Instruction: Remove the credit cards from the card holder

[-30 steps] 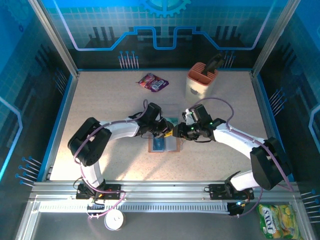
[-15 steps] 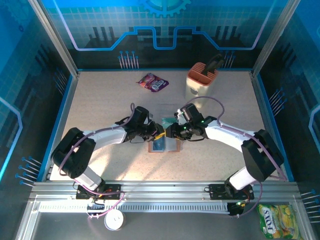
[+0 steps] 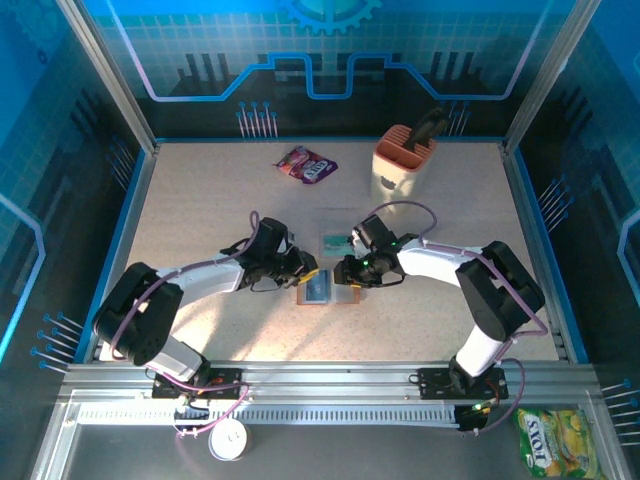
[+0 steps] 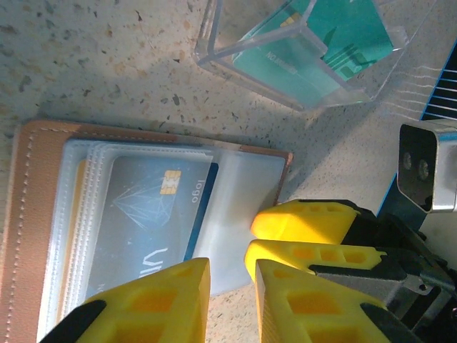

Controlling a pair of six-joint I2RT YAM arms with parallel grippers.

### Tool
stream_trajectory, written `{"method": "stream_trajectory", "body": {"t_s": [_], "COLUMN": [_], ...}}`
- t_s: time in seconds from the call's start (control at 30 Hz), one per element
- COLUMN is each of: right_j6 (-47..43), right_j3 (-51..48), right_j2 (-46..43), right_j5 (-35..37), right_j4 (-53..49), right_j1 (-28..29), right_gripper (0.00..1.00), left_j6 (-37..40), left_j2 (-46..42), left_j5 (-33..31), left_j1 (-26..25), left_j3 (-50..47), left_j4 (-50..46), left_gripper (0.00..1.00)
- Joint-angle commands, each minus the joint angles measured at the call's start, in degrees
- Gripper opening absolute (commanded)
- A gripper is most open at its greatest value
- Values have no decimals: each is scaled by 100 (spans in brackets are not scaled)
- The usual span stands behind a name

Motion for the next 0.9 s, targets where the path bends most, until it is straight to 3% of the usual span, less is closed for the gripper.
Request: {"method": "stream_trajectory", "body": {"t_s": [0.0, 0.47, 0.87], "right_j6": [-148, -61, -67], "right_j3": [170, 50, 688], "right_j2": [-13, 160, -121], "right_j5": [143, 159, 23], "right_j4": [-283, -161, -403], "right_j1": [64, 142, 289], "right_gripper": [40, 40, 40], "left_j6": [161, 289, 393], "left_j2": [-126, -14, 135], "left_j5": [-44, -35, -70], "left_j1": [65, 145, 146], "left_j3": [-144, -232, -220], "left_j4": [-169, -248, -317], "left_gripper": [24, 24, 20]}}
